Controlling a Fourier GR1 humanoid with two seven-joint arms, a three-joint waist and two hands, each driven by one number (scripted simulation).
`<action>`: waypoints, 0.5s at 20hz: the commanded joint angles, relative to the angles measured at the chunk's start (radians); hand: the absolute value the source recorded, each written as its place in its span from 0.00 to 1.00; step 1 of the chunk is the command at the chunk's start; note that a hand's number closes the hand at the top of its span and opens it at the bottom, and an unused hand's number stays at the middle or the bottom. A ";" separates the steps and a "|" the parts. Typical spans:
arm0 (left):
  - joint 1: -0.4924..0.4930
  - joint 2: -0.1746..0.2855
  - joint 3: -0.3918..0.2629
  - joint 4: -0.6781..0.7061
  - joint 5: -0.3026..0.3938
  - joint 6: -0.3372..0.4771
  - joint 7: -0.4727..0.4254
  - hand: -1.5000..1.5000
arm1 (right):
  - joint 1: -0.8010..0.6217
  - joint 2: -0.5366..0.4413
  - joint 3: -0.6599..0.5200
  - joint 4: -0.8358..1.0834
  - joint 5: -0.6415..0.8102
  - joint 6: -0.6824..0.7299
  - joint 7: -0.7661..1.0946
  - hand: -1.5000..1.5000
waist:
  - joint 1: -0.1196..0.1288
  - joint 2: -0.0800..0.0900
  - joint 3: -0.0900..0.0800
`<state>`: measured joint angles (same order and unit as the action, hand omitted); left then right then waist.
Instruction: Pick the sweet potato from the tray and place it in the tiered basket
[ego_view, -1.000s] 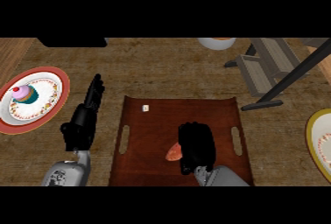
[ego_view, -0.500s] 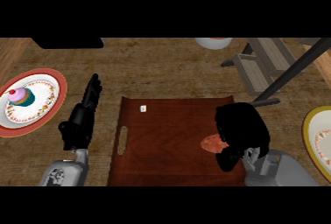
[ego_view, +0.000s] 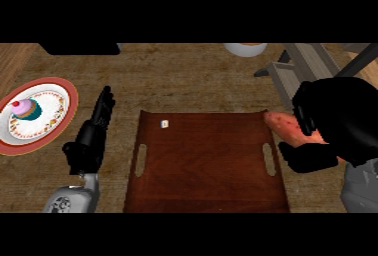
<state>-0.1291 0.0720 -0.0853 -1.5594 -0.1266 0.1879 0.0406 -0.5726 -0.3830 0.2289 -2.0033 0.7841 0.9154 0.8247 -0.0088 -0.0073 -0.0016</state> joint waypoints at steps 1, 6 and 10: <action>-0.008 -0.017 -0.015 -0.001 -0.027 0.024 0.006 0.50 | -0.137 0.016 -0.143 -0.076 -0.047 0.171 0.163 1.00 | -0.007 -0.004 -0.001; 0.008 -0.019 -0.018 0.005 -0.023 0.017 -0.002 0.50 | -0.401 -0.008 -0.325 0.010 -0.107 0.257 0.154 1.00 | 0.002 -0.006 -0.003; 0.018 -0.009 -0.014 -0.004 -0.010 -0.002 0.006 0.50 | -0.553 -0.050 -0.436 0.090 -0.149 0.355 0.158 1.00 | -0.008 -0.012 -0.003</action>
<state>-0.1256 0.0595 -0.0977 -1.5658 -0.1425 0.1982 0.0577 -0.9579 -0.4212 -0.1242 -1.9781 0.6744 1.1080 0.8213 -0.0149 -0.0161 -0.0037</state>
